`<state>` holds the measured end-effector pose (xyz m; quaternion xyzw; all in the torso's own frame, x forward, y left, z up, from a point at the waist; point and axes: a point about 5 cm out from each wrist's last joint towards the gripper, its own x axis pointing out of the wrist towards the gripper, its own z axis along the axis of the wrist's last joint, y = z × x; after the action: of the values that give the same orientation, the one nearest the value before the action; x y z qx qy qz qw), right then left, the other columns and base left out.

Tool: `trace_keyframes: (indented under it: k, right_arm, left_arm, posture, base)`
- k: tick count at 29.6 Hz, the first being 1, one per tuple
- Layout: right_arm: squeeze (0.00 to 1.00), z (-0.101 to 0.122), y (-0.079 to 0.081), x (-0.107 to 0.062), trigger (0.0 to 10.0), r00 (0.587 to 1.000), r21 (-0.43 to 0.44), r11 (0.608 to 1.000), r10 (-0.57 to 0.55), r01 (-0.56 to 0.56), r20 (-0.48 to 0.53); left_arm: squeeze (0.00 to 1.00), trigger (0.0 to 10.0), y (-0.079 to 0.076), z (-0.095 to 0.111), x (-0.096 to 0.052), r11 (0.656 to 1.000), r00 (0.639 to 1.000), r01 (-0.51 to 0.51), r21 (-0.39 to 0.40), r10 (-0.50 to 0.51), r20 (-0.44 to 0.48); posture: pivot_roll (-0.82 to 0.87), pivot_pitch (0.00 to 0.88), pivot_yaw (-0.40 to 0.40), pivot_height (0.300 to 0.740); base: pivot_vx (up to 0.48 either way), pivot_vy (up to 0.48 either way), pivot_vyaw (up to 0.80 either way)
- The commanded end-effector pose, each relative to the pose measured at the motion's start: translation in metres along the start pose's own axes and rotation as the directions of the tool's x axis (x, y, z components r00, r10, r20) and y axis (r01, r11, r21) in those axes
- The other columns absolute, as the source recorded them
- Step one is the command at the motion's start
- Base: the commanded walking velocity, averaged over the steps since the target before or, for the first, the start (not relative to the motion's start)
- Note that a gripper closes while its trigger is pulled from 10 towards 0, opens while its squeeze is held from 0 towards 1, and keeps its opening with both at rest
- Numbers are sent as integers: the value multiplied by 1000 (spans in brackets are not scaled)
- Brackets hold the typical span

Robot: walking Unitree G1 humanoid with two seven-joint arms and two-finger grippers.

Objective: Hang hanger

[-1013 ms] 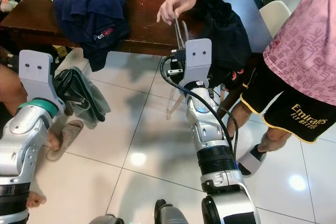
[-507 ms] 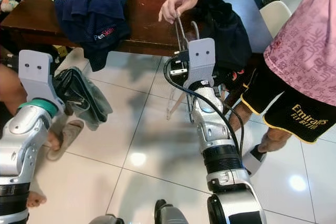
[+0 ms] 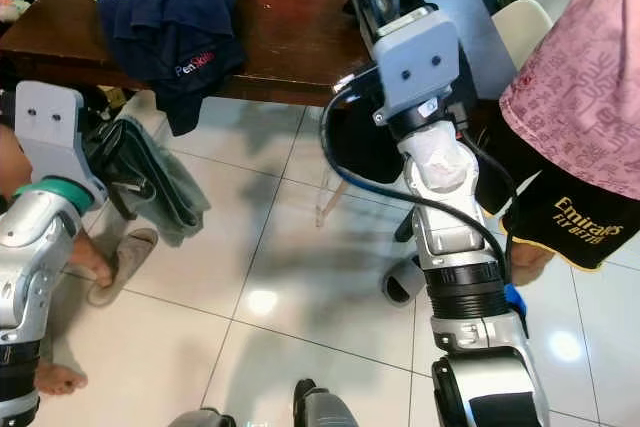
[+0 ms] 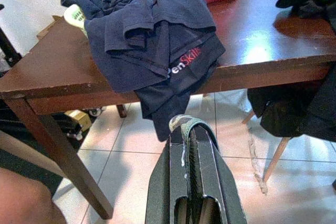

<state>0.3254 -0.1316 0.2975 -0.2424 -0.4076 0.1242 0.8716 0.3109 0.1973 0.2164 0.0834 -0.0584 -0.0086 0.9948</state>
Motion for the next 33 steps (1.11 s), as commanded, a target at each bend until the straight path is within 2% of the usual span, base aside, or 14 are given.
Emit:
trace_keyframes:
  k: [1,2,3,5,6,9,11,12,13,14,16,18,23,33]
  right_arm:
    - [0,1,0,-3,10000,1000,-28,1000,0,0,10]
    - [0,3,1,-3,10000,1000,-85,996,11,-9,27]
    - [0,3,1,-3,10000,1000,-85,996,11,-9,27]
    - [0,4,4,-4,10000,998,-256,966,46,-33,45]
    - [0,4,4,-4,10000,998,-256,966,46,-33,45]
    - [0,4,8,-4,10000,993,-345,935,101,-77,52]
    - [0,4,8,-4,10000,993,-345,935,101,-77,52]
    - [0,2,12,-4,10000,989,-410,904,142,-117,30]
    - [0,2,12,-4,10000,989,-410,904,142,-117,30]
    - [0,-1,17,-5,10000,983,-453,877,181,-159,7]
    - [0,-1,17,-5,10000,983,-453,877,181,-159,7]
    - [0,-9,24,-9,10000,972,-490,843,233,-222,-39]
    - [0,-13,26,-11,10000,967,-532,813,249,-237,-50]
    - [0,-18,27,-11,10000,973,-555,804,226,-212,-45]
  left_arm:
    - [0,10000,-1,-1,-1,1000,1000,11,-7,-11,-5]
    - [0,10000,-1,-1,-2,1000,1000,12,-6,-12,-5]
    - [0,10000,-1,-1,-2,1000,1000,12,-6,-12,-5]
    - [0,10000,-4,-2,-2,1000,1000,17,-5,-17,-9]
    - [0,10000,-4,-2,-2,1000,1000,17,-5,-17,-9]
    - [0,10000,-4,-2,-2,1000,1000,18,-7,-18,-12]
    - [0,10000,-4,-2,-2,1000,1000,18,-7,-18,-12]
    - [0,10000,-5,-3,-2,1000,1000,19,-9,-19,-13]
    - [0,10000,-5,-3,-2,1000,1000,19,-9,-19,-13]
    - [0,10000,-6,-3,-2,1000,1000,20,-12,-20,-14]
    - [0,10000,-6,-3,-2,1000,1000,20,-12,-20,-14]
    - [0,10000,-7,-3,-1,1000,1000,24,-14,-25,-15]
    - [0,10000,-6,-3,0,1000,1000,26,-15,-26,-14]
    - [0,10000,-5,-2,1,1000,1000,27,-14,-27,-9]
  posture:
    - [98,108,-4,740]
    - [96,109,-3,740]
    - [96,109,-3,740]
    - [96,113,-5,740]
    - [96,113,-5,740]
    - [93,113,-4,740]
    - [93,113,-4,740]
    - [92,114,-2,740]
    - [92,114,-2,740]
    - [90,113,0,740]
    - [90,113,0,740]
    - [92,113,0,740]
    - [93,104,1,740]
    - [95,98,6,740]
  base:
    - [0,0,0]
    - [0,0,0]
    - [0,0,0]
    - [0,0,0]
    - [0,0,0]
    - [0,0,0]
    - [0,0,0]
    - [0,0,0]
    - [0,0,0]
    - [0,0,0]
    - [0,0,0]
    - [0,0,0]
    - [0,0,0]
    - [0,0,0]
